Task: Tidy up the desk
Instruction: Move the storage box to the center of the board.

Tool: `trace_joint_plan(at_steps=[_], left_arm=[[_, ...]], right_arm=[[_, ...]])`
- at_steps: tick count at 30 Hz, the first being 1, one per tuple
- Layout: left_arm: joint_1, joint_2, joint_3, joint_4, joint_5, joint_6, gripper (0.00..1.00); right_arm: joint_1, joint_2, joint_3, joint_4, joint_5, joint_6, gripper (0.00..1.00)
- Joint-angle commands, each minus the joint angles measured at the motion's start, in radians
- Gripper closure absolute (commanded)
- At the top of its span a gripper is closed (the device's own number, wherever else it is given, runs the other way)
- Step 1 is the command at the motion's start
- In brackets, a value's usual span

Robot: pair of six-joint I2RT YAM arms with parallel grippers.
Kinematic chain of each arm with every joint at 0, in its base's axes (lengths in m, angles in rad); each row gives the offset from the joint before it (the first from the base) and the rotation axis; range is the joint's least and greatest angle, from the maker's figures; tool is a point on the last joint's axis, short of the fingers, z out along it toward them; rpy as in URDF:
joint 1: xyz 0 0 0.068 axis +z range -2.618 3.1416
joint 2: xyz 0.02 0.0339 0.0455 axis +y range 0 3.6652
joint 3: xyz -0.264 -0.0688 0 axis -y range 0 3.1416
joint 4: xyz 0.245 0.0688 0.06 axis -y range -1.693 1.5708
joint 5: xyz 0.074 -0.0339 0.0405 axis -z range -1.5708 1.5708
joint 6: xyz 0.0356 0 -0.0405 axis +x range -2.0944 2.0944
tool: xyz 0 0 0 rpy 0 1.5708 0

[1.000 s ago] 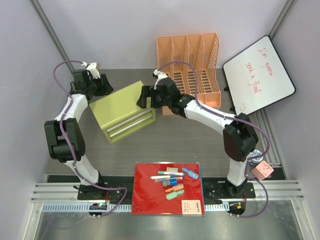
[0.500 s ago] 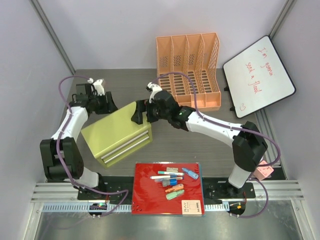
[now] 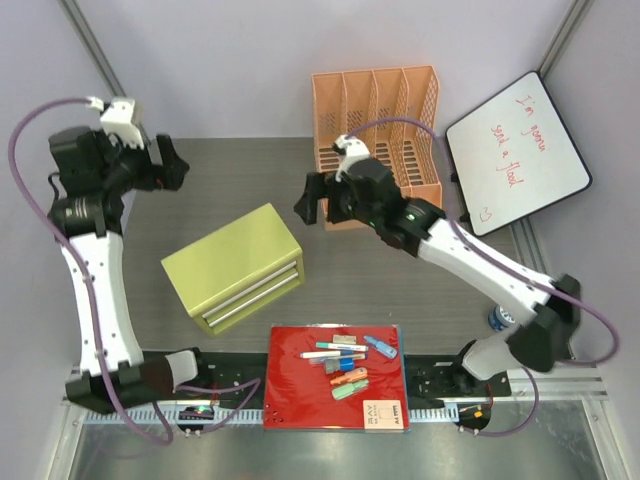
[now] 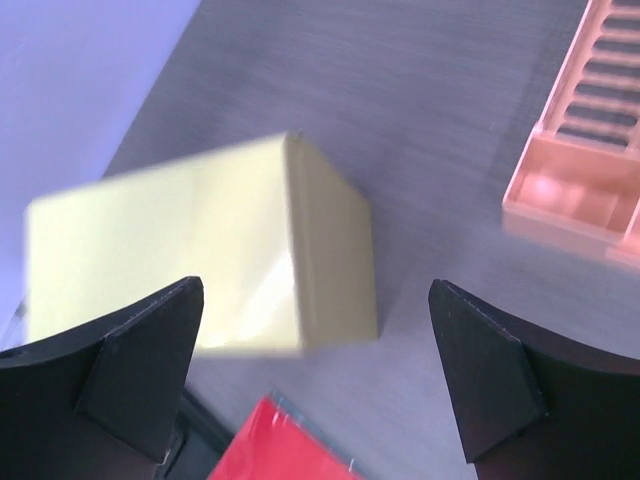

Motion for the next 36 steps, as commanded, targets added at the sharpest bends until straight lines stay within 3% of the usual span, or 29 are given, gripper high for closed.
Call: trace_joint_plan(at_steps=[1, 2, 5, 11, 14, 22, 30, 36], left_arm=[[0.08, -0.088, -0.238, -0.207, 0.032, 0.172, 0.08], [0.098, -0.102, -0.313, -0.224, 0.041, 0.188, 0.09], [0.193, -0.136, -0.354, -0.351, 0.128, 0.276, 0.12], [0.396, -0.177, -0.322, -0.663, 0.234, 0.569, 0.13], [0.448, -0.188, -0.306, -0.745, 0.253, 0.646, 0.15], [0.454, -0.206, -0.392, -0.712, 0.306, 0.607, 0.17], [0.451, -0.153, -0.47, -0.652, 0.372, 0.582, 0.18], [0.451, -0.09, -0.46, -0.592, 0.415, 0.55, 0.19]], right_arm=[[0.047, -0.22, -0.188, -0.079, -0.07, 0.077, 0.0], [0.061, -0.24, -0.264, -0.084, -0.105, 0.095, 0.0], [0.114, -0.297, -0.384, -0.091, -0.111, 0.139, 0.0], [0.162, -0.237, -0.455, -0.041, -0.136, 0.165, 0.0], [0.171, -0.173, -0.477, 0.036, -0.153, 0.178, 0.0], [0.171, 0.011, -0.433, 0.189, -0.105, 0.166, 0.0], [0.148, 0.174, -0.275, 0.202, 0.025, 0.093, 0.0], [0.084, 0.231, -0.17, 0.22, 0.01, 0.09, 0.0]])
